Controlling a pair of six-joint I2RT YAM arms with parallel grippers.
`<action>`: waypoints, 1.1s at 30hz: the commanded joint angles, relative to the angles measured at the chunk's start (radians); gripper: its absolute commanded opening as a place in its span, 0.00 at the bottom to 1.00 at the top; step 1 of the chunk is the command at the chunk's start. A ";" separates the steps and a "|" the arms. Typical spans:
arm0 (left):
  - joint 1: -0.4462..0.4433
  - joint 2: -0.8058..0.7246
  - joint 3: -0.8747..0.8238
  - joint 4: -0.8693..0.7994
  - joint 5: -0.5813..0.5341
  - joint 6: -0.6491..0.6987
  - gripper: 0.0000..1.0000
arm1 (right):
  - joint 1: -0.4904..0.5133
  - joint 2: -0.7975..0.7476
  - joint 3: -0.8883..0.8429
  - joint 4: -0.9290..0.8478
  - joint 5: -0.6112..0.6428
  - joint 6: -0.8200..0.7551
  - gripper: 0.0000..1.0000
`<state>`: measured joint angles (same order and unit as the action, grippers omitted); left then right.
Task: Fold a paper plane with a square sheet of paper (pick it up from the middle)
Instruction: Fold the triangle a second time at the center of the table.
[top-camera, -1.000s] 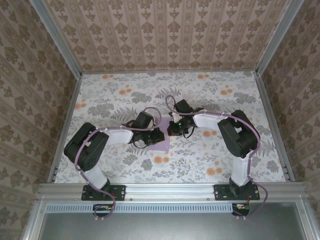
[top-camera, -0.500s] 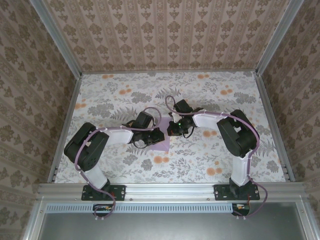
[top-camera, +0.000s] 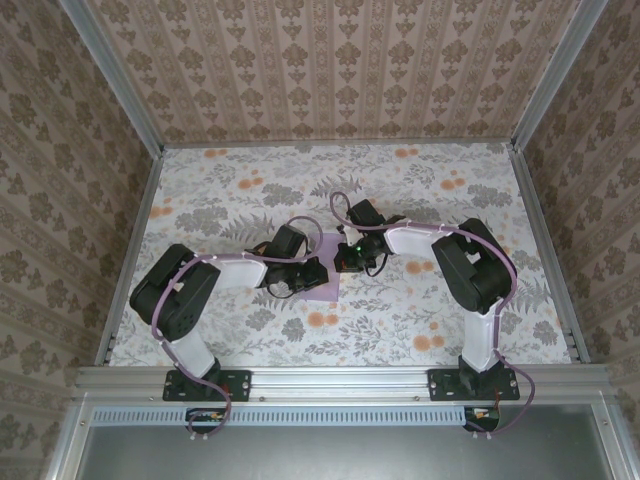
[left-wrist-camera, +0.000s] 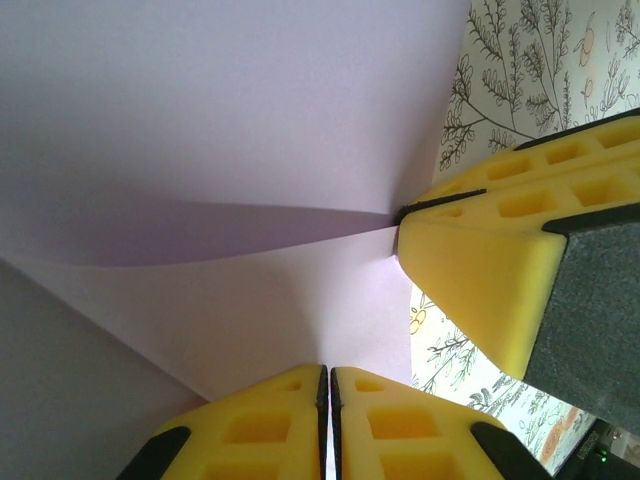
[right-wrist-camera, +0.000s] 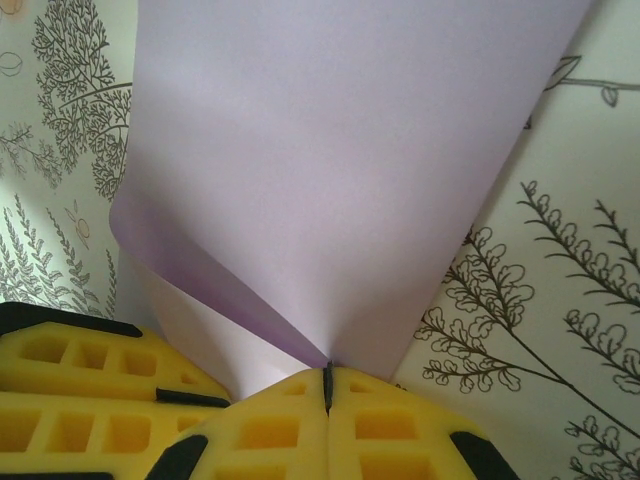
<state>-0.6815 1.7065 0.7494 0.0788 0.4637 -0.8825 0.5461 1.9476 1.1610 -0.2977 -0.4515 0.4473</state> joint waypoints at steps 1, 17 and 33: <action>-0.009 0.019 -0.021 -0.018 -0.019 -0.019 0.13 | -0.005 0.013 0.027 -0.050 0.020 -0.013 0.06; -0.009 0.024 -0.050 -0.052 -0.060 -0.075 0.09 | -0.022 -0.123 -0.074 0.020 -0.043 0.068 0.21; -0.011 0.009 -0.036 -0.047 -0.047 -0.072 0.08 | -0.003 0.017 -0.009 -0.015 -0.029 0.035 0.06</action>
<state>-0.6849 1.7065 0.7330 0.0948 0.4461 -0.9497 0.5396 1.9427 1.1320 -0.2775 -0.5053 0.5037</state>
